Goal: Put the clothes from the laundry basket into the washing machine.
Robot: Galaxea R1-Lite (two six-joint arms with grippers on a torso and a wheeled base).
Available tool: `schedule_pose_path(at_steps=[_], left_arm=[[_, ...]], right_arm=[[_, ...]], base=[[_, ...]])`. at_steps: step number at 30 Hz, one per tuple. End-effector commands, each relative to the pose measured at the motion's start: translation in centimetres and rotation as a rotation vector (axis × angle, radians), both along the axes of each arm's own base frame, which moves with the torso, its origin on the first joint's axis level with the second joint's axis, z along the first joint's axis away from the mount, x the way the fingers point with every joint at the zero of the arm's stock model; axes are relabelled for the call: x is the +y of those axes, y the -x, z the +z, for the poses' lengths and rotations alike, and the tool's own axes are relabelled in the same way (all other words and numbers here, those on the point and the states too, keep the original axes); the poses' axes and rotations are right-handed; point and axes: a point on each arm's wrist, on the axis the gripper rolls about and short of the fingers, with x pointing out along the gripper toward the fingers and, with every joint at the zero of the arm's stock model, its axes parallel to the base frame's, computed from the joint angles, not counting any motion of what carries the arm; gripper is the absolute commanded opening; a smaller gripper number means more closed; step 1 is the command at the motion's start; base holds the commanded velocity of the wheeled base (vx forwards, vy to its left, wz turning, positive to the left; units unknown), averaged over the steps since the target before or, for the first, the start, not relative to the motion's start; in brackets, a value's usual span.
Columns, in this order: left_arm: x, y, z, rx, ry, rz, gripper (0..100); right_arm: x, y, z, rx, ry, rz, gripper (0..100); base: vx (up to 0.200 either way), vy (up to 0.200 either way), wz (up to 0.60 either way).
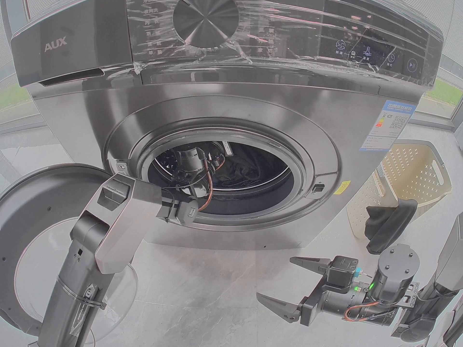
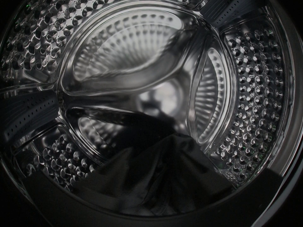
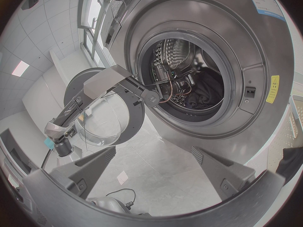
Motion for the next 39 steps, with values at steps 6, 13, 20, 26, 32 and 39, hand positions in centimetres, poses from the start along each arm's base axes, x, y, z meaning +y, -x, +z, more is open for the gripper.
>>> schedule_pose_path(at_steps=[6,13,20,26,32,39], left_arm=[[-2.5,6.2,-0.7,0.113,-0.077,-0.109,100],[-3.1,13.6,-1.0,0.176,-0.163,-0.236,100],[-2.1,20.4,-1.2,0.196,-0.185,-0.324,100],[0.9,26.2,0.0,0.192,-0.195,-0.378,100],[4.1,30.6,1.1,0.192,-0.201,-0.425,100],[7.7,33.7,1.4,0.208,-0.222,-0.414,100]], right_arm=[[-0.3,0.1,0.0,0.004,0.005,-0.005,100],[-0.6,0.1,0.5,-0.01,-0.009,-0.014,100],[-1.4,0.8,1.4,-0.03,-0.032,-0.021,100],[-3.5,2.4,2.0,-0.031,-0.034,-0.033,100],[-5.5,2.6,3.1,-0.067,-0.069,-0.113,100],[-6.5,2.4,4.0,-0.094,-0.103,-0.192,100]], base=[[0.0,0.0,0.0],[0.0,0.0,0.0],[0.0,0.0,0.0],[0.0,0.0,0.0],[0.0,0.0,0.0],[0.0,0.0,0.0]])
